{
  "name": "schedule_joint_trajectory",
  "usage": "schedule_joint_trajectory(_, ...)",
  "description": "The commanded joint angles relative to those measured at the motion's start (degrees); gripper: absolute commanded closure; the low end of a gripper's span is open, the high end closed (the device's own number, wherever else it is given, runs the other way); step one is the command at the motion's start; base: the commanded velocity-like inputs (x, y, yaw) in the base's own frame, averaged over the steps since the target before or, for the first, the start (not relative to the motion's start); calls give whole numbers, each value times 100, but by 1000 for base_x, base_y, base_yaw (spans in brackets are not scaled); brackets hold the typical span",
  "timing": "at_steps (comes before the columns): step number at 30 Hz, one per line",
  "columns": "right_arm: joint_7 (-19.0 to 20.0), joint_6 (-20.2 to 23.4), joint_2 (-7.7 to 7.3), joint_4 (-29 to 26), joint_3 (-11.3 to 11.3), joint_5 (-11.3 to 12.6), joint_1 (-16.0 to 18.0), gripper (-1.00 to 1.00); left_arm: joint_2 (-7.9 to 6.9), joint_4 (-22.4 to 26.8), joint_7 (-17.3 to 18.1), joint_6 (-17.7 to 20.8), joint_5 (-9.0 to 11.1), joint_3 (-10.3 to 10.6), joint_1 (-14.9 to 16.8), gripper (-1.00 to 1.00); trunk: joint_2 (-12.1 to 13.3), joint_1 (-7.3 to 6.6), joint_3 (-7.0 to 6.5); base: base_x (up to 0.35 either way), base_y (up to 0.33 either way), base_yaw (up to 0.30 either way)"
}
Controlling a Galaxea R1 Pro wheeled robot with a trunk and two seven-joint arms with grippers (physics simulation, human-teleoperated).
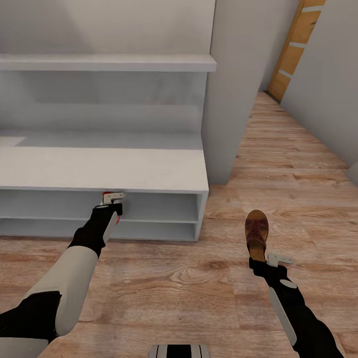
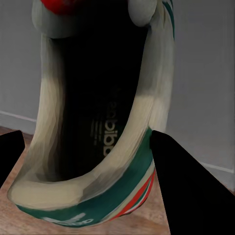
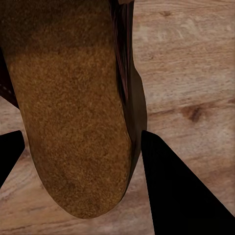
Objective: Pick up the two gym shoes and the two sandals from the corridor floor and place them onto the hallstand (shoe rack) in the corridor, making sure they are on the rack and not on the floor. Arrange them so the two gym shoes are next to each other and the two sandals are next to each other.
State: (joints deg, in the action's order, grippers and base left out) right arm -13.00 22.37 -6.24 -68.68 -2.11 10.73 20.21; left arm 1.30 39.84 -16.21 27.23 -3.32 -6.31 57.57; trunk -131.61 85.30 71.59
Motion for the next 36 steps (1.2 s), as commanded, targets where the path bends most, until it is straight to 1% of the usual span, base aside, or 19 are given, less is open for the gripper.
schedule_joint_trajectory(1, 0, -5, 0, 0, 0, 17, 0, 100, -1, -1, 13, -32, -1, -1, -3, 100, 0, 0, 0, 0, 0, 0)
schedule_joint_trajectory(8, 0, -5, 0, 1, 0, 17, 0, 100, 1, -2, 13, -98, 14, -1, -108, 100, 0, 0, 0, 0, 0, 0)
schedule_joint_trajectory(14, 0, -5, 0, 1, 0, 17, 0, 100, 1, -2, 13, -111, 20, -1, -129, 100, 0, 0, 0, 0, 0, 0)
schedule_joint_trajectory(20, 0, -5, 0, -1, 0, 17, 0, 100, 1, -4, 13, -238, 31, -1, -167, 100, 0, 0, 0, 0, 0, 0)
schedule_joint_trajectory(36, 0, -5, 0, 0, 0, 17, 0, 100, 1, -11, 13, -271, 38, -1, -228, 100, 0, 0, 0, 0, 0, 0)
